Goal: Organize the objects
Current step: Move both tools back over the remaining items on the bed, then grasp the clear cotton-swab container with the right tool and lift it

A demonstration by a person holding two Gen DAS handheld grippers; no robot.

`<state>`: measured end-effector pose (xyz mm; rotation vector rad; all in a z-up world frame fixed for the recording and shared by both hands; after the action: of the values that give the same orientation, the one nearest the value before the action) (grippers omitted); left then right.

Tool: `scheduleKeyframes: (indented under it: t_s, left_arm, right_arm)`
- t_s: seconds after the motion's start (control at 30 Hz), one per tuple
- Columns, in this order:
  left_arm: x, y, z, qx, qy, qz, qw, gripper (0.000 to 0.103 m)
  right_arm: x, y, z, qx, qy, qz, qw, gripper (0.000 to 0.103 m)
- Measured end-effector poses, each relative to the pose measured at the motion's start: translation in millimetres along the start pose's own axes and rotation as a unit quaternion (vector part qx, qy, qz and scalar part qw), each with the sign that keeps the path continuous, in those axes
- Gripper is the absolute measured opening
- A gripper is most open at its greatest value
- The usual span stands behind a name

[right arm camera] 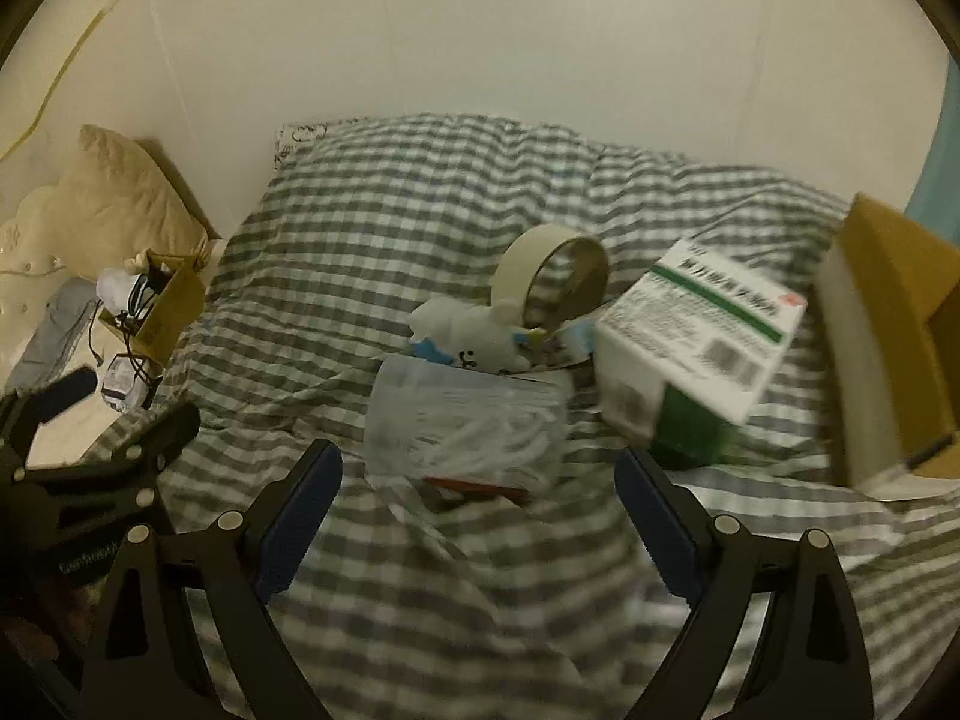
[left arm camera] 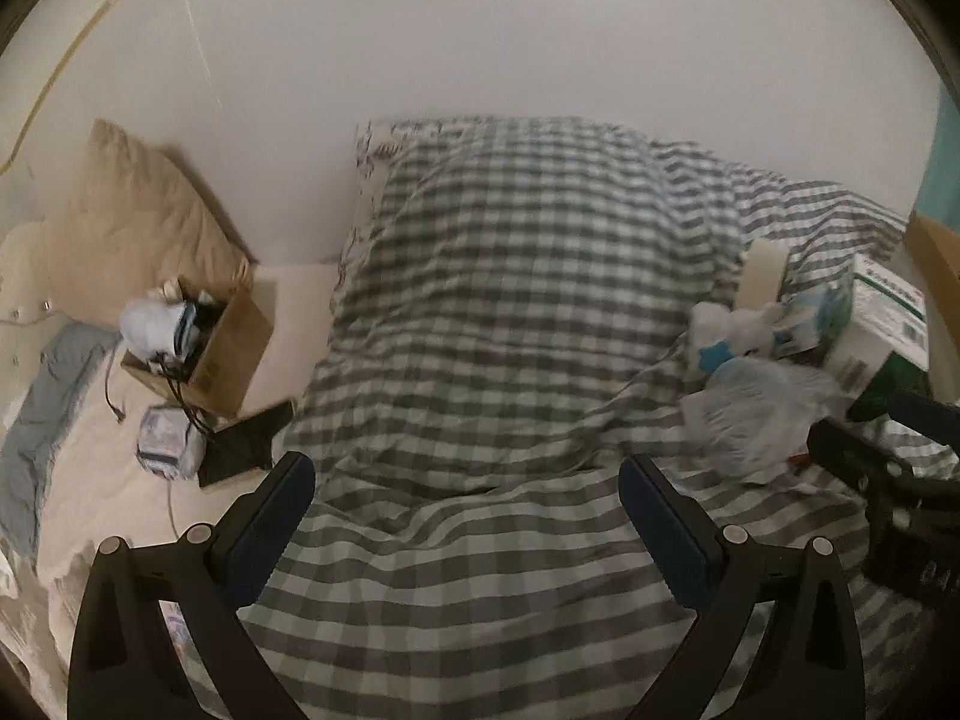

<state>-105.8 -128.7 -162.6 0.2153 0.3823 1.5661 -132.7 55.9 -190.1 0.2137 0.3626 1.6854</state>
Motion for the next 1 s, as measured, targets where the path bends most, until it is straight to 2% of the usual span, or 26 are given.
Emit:
scheduleKeyframes:
  t_s: [0.1,0.27,0.47,0.63,0.67,0.83,1.0]
  left_arm:
    - [-5.9,1.9,-8.9,-0.012,-0.017,0.014,0.9997,0.103]
    - [-5.1,4.3,-11.2,-0.016,-0.021,0.019,0.9995,0.103]
    - [0.6,4.6,-18.5,-0.027,-0.006,0.012,0.9995,0.103]
    - [3.3,3.3,-19.2,-0.028,0.003,0.007,0.9996,0.103]
    - [3.7,3.2,-19.6,-0.028,0.006,0.007,0.9996,0.103]
    - [10.1,3.9,-14.6,-0.025,0.018,0.001,0.9995,0.103]
    - [33.3,5.3,6.1,-0.006,-0.004,-0.013,0.9999,0.103]
  right_arm:
    - [2.0,8.3,-13.6,-0.013,0.015,-0.014,1.0,0.093]
    - [2.0,15.5,-31.4,-0.027,0.024,-0.023,0.999,0.093]
    - [-3.9,18.7,-41.8,-0.03,0.041,-0.019,0.999,0.093]
    - [-10.2,16.9,-51.2,-0.041,0.024,-0.007,0.999,0.093]
    - [-10.0,16.9,-50.9,-0.04,0.024,-0.007,0.999,0.089]
    - [-4.7,14.7,-29.4,-0.015,0.028,-0.01,0.999,0.089]
    - [1.2,11.9,31.3,0.034,0.002,0.011,0.999,0.089]
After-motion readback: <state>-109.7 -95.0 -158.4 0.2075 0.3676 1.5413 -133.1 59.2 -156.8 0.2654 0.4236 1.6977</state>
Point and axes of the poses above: each gripper's, at about its wrist camera, not at the fingertips, and z roughly against the way its jaws point, x to its right, y to its top, the point moved 3 cm from there along -z, roughly the way its jaws point, and after that the axes turned 14 degrees about -x, right-handed, at the moved point
